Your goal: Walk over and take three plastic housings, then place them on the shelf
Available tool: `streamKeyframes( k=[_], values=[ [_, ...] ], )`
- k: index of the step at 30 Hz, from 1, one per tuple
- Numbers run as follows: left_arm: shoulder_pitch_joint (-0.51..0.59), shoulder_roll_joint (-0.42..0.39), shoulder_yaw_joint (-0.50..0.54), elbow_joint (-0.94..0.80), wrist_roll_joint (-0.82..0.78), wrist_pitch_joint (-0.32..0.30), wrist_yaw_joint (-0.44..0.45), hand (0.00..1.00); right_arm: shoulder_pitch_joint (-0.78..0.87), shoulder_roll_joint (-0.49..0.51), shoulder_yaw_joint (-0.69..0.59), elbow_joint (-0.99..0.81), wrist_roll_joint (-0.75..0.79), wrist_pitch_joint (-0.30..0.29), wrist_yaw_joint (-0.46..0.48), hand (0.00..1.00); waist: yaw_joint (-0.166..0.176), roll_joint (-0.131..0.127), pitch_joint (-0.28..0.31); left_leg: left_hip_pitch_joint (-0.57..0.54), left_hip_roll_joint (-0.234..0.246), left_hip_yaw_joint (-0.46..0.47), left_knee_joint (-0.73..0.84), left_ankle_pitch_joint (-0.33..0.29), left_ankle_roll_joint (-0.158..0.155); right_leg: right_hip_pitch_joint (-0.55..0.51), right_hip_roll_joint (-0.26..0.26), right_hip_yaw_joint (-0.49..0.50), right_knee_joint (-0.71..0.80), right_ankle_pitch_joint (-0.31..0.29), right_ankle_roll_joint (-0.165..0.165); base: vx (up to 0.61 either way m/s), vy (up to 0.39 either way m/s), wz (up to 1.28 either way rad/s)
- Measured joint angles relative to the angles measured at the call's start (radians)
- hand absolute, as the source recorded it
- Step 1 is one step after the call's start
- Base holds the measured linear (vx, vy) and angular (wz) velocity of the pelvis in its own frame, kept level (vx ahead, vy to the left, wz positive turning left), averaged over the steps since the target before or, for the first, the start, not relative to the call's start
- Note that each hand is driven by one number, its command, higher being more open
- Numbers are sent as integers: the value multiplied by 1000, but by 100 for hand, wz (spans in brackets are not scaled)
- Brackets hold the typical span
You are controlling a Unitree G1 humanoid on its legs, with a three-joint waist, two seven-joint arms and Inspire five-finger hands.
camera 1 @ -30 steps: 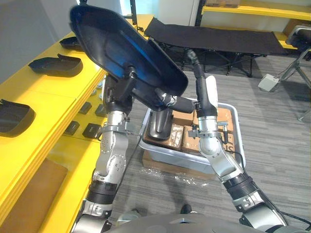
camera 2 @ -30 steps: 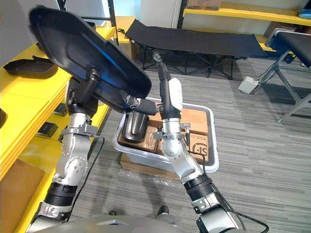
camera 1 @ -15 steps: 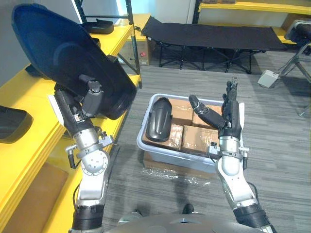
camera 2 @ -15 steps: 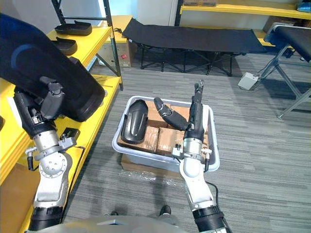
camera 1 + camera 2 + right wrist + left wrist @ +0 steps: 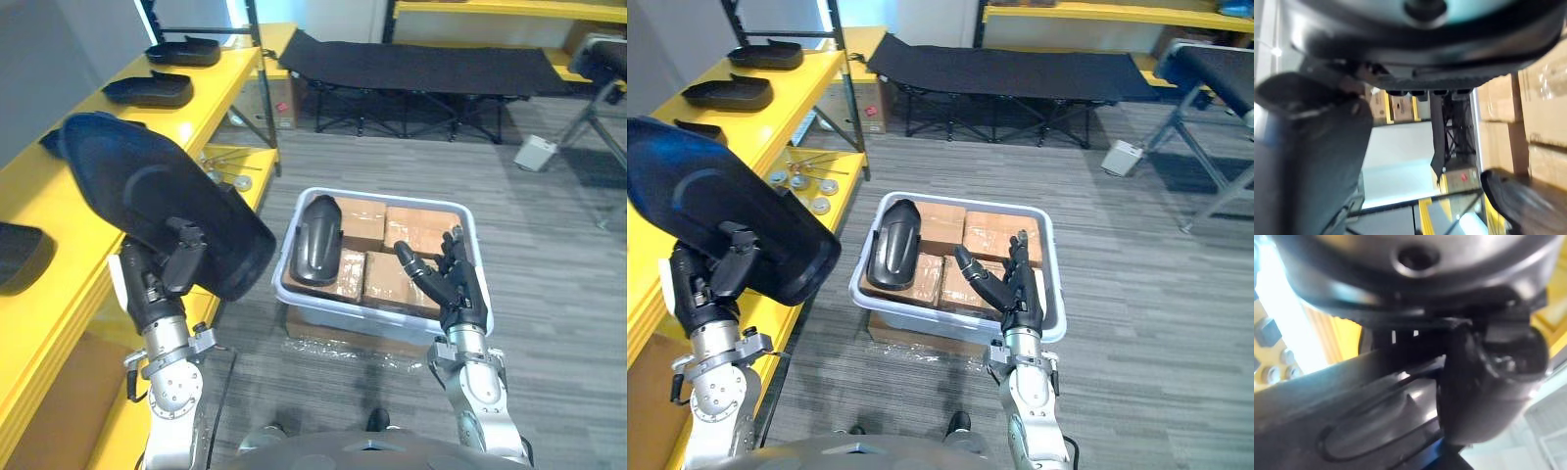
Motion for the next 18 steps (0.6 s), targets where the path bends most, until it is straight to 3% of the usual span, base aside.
streamKeyframes(
  k=[5, 11, 14, 18],
  values=[
    [55, -22, 151, -96, -5, -6, 0, 0, -103, -21, 147, 78, -2, 5, 79, 100, 89, -2, -22, -41, -4, -116, 0, 25, -10, 26, 1, -116, 0, -21, -2, 9, 0, 65],
    [170, -86, 214, -94, -65, -29, -37, 0, -223, -29, 222, 160, -6, 22, 109, 100, 174, -23, -34, -83, -28, -261, 15, 37, -7, 79, -11, -255, 1, -40, 10, 32, 32, 75],
    [222, -114, 236, -93, -113, -46, -62, 0, -269, -25, 253, 196, -6, 30, 116, 100, 205, -32, -39, -89, -43, -287, 15, 38, -5, 90, -22, -284, 1, -46, 14, 8, 71, 30],
    [224, -124, 226, -93, -164, -66, -149, 0, -272, -22, 261, 198, -6, 42, 121, 100, 194, -29, -36, -125, -68, -313, 24, 42, 15, 125, -36, -381, 6, -52, 24, -11, 39, 54]
  ],
)
